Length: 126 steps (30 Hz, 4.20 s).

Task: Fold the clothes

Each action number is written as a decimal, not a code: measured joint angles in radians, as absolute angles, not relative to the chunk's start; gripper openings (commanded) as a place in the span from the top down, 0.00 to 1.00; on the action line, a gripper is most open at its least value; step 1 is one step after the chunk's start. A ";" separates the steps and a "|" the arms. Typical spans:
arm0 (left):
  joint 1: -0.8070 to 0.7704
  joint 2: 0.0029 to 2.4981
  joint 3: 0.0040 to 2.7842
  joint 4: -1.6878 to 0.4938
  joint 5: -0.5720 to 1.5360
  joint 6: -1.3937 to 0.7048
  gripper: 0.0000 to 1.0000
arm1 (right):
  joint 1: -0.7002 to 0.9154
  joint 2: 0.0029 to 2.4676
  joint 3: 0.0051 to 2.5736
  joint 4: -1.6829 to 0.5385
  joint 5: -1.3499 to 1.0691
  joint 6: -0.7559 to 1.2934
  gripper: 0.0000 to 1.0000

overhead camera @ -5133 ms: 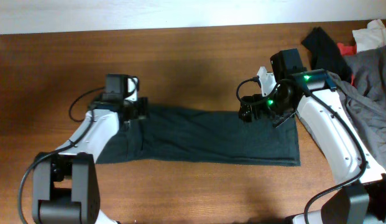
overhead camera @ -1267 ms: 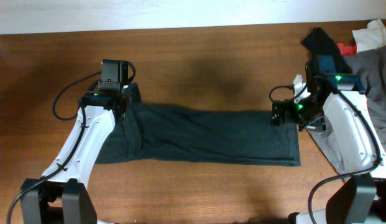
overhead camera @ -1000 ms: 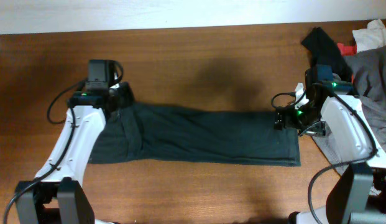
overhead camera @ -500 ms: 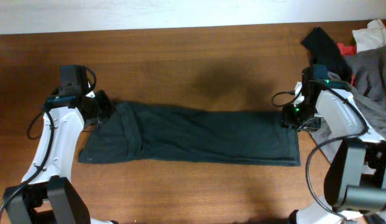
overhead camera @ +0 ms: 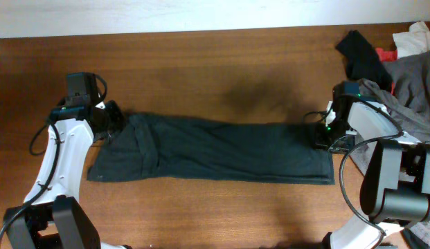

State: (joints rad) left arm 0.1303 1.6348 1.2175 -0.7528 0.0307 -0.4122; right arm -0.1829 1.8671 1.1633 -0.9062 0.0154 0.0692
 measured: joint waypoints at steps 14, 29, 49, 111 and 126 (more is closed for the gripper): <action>0.143 1.635 1.217 -0.753 0.022 -0.412 0.67 | -0.233 1.825 1.057 -0.767 -0.060 0.101 0.82; 0.216 1.579 1.217 -0.742 0.019 -0.404 0.57 | -0.227 1.823 1.068 -0.776 -0.091 0.105 0.96; 0.346 1.545 1.217 -0.734 0.148 -0.405 0.51 | -0.302 1.866 1.541 -1.180 -0.062 0.068 0.96; 0.346 1.545 1.217 -0.764 0.210 -0.405 0.50 | 0.411 1.977 1.670 -1.115 -0.269 0.344 0.96; 0.346 1.545 1.217 -0.764 0.210 -0.405 0.50 | 0.480 2.074 1.670 -0.960 -0.310 0.360 0.31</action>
State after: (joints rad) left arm 0.3458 1.5448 1.2175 -0.7635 0.2100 -0.4046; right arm 0.4805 2.0735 1.6699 -0.9596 -0.3099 0.3595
